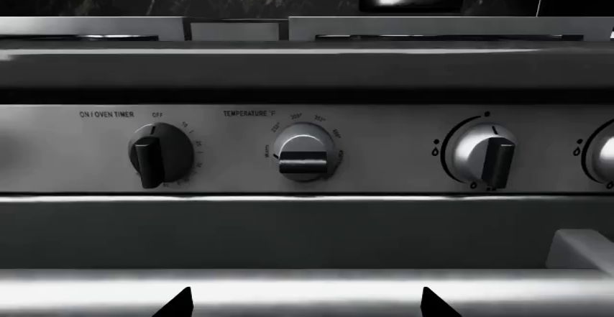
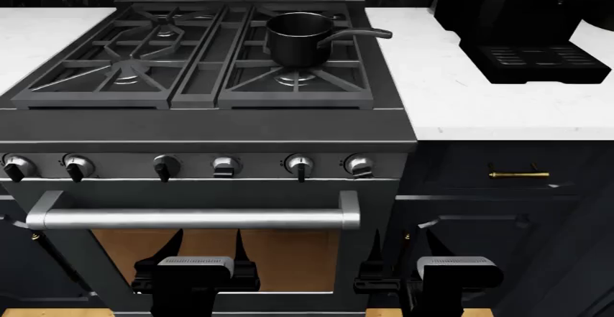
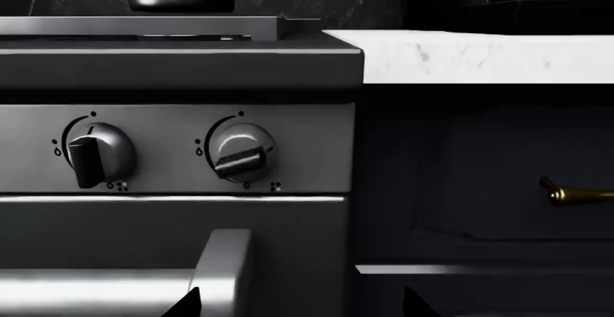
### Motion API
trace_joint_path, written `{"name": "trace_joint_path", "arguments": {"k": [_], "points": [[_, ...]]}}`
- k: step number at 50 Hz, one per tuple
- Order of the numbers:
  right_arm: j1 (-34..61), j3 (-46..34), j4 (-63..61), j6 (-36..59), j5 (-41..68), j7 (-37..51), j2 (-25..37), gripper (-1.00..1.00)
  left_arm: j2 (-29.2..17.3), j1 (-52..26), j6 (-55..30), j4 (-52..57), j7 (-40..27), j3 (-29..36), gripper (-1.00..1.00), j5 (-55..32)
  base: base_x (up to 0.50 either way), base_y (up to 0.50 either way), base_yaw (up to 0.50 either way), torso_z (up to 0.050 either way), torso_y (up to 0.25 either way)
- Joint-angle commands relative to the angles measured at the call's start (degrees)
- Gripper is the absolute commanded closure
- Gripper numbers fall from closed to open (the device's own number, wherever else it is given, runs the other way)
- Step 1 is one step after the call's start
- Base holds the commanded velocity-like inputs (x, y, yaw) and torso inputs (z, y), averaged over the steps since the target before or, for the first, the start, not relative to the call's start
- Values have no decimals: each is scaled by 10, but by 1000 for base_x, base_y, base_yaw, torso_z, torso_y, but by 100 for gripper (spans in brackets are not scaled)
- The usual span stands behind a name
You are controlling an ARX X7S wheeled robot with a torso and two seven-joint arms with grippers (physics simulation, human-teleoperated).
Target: Turn off the front right burner of the stove.
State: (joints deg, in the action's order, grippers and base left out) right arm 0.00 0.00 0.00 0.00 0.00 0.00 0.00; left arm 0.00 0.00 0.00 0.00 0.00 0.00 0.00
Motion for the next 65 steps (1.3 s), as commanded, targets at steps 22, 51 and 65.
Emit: {"name": "trace_joint_path", "arguments": {"k": [22, 51, 65], "points": [[1, -41, 3, -2, 35, 41, 38, -100, -36, -3, -3, -3, -46, 44, -100, -26, 0, 0, 0, -2, 0], [4, -64, 4, -4, 53, 65, 56, -100, -56, -6, -7, -3, -70, 68, -100, -43, 0, 0, 0, -45, 0], [4, -72, 3, -10, 66, 71, 63, -100, -64, -8, -8, -5, -80, 78, -100, -49, 0, 0, 0, -50, 0]]}}
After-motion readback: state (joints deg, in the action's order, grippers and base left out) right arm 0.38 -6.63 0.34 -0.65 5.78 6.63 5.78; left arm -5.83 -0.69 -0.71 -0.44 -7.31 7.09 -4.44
